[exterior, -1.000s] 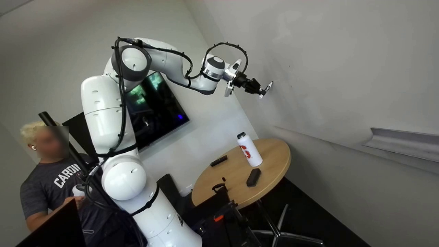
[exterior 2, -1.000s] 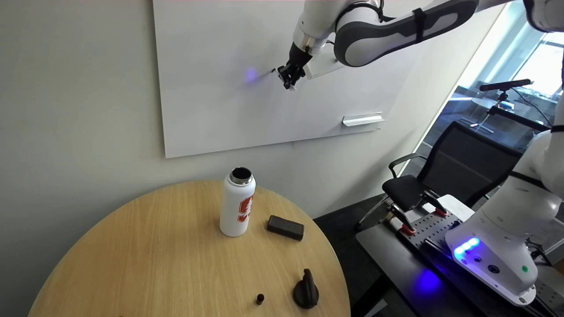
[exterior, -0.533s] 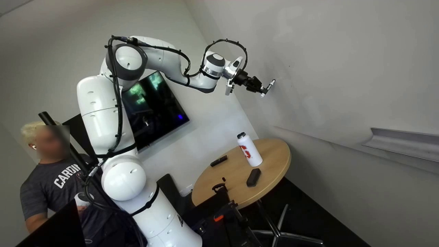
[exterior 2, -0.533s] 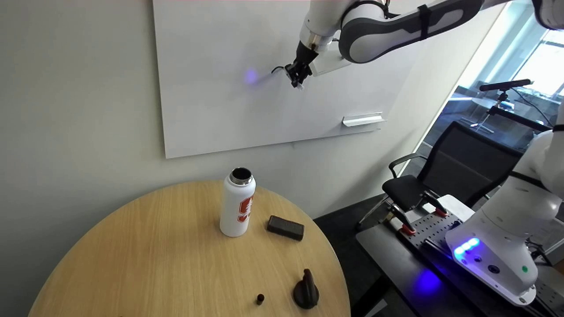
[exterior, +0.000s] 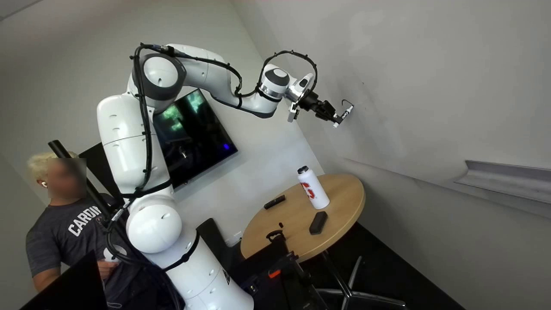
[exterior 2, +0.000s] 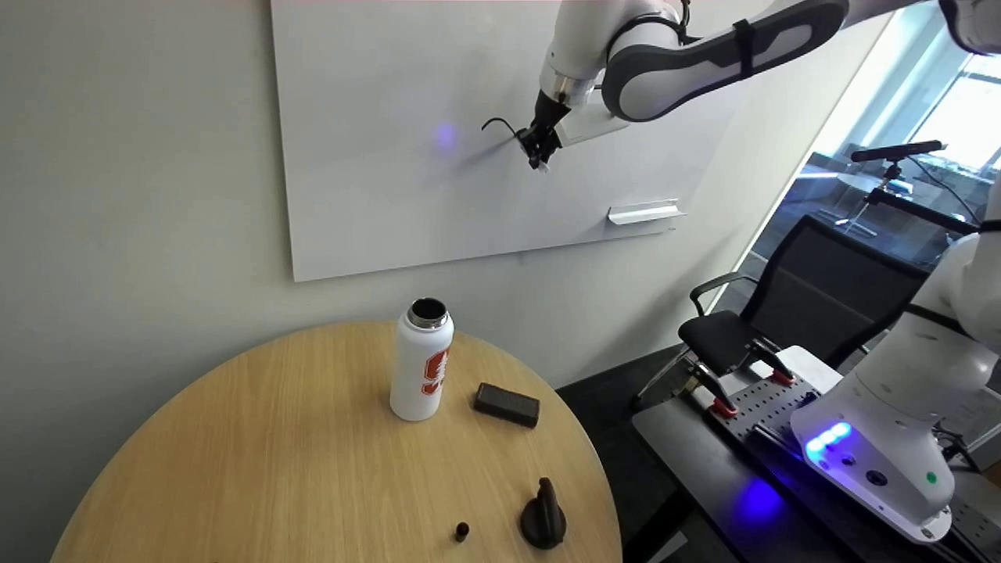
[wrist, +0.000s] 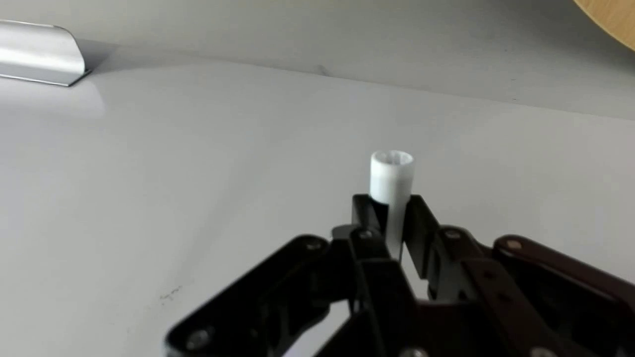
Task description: Pick up the black marker from the table and use it to write on the whiteboard
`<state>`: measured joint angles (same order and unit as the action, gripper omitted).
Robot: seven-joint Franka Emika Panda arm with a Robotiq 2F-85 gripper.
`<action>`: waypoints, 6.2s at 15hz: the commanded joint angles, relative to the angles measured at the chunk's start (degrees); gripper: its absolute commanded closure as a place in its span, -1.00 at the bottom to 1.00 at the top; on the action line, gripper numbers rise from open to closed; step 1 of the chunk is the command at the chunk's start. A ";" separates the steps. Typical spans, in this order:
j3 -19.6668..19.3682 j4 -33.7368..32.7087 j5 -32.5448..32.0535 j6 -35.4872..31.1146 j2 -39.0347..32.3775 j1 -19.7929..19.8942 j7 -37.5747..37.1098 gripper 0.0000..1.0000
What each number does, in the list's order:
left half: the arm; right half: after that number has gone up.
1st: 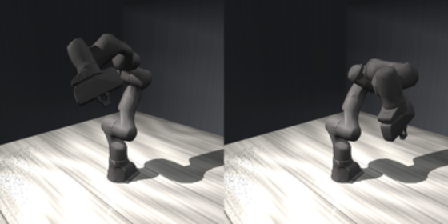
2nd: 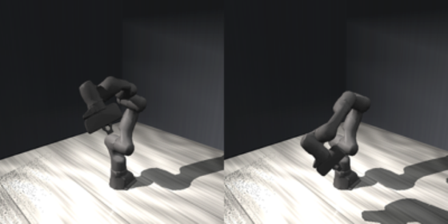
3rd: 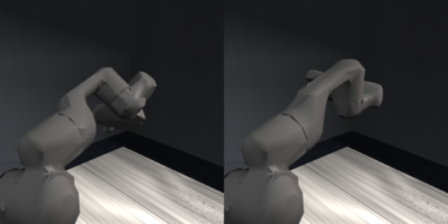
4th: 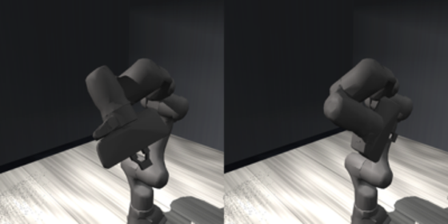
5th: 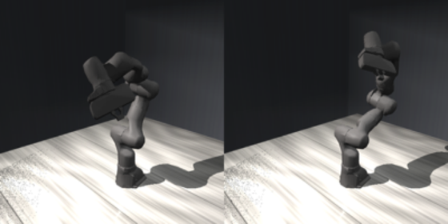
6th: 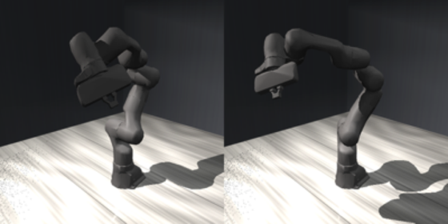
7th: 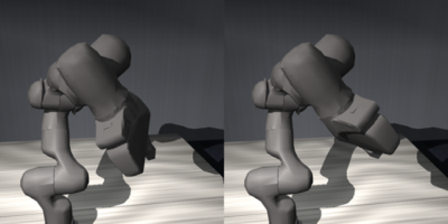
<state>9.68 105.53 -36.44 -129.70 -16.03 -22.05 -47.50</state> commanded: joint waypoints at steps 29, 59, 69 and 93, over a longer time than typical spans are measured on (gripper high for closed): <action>-0.19 -8.42 1.26 4.50 -3.59 -4.73 7.09 0.90; -3.83 -5.34 5.09 4.64 -3.09 -4.01 4.29 0.90; -1.80 -5.06 1.59 5.27 0.64 -4.45 3.54 0.90; 9.67 25.52 7.81 -26.06 13.59 -4.61 15.91 0.90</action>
<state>19.73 124.33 -32.47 -151.02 -6.99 -29.11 -34.88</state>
